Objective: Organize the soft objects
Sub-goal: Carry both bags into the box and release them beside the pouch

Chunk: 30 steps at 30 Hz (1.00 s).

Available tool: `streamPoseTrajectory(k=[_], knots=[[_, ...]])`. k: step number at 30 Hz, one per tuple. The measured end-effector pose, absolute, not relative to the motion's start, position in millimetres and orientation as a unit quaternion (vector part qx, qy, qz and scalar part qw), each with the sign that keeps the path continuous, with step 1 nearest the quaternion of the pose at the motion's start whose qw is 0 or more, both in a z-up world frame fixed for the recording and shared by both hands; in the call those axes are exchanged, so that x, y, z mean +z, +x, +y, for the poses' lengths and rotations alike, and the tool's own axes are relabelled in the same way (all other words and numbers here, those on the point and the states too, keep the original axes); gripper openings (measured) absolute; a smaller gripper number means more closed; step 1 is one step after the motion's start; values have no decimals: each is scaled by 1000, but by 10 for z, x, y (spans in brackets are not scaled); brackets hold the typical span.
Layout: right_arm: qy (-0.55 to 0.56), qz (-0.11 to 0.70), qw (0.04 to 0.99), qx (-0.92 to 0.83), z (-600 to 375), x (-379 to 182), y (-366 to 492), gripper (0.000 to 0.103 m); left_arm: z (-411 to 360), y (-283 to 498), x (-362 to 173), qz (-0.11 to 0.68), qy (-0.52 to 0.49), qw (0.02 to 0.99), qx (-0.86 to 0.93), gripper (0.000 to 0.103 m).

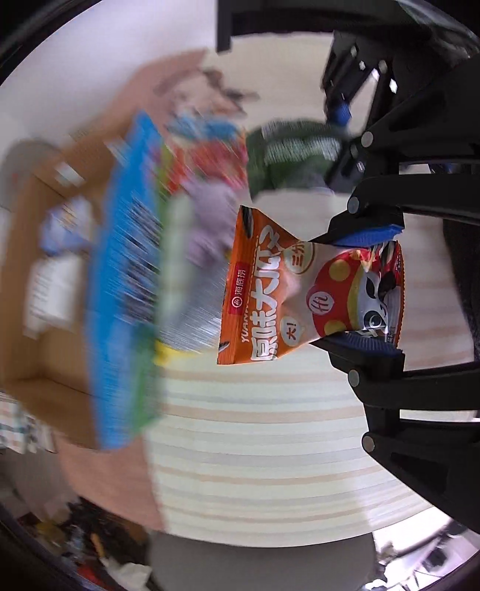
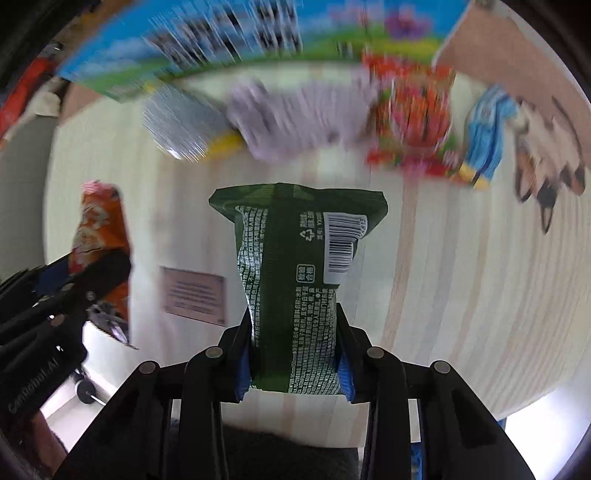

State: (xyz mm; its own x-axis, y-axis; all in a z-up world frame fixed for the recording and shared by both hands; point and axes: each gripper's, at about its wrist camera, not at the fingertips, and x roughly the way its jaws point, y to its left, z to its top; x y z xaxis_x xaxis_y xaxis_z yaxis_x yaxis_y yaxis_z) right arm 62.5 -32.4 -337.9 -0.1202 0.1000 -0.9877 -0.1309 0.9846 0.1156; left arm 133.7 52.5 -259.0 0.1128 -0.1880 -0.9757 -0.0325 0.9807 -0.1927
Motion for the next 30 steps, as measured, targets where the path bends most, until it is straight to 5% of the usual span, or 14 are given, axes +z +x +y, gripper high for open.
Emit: streamPoseTrajectory(k=[6,14,30], knots=[[20,693,712,112,-531,-2520,1151,38,441,1930,-1858,611,-95,780,-96,38],[1,658,747,100,-735,-2073,2409,38,685,3149,-1805,611,-98,783,-65,38],[-27,749,657,83,-571,-3745,3513,38,1147,4512,-3302,720,-81,689,17,38]])
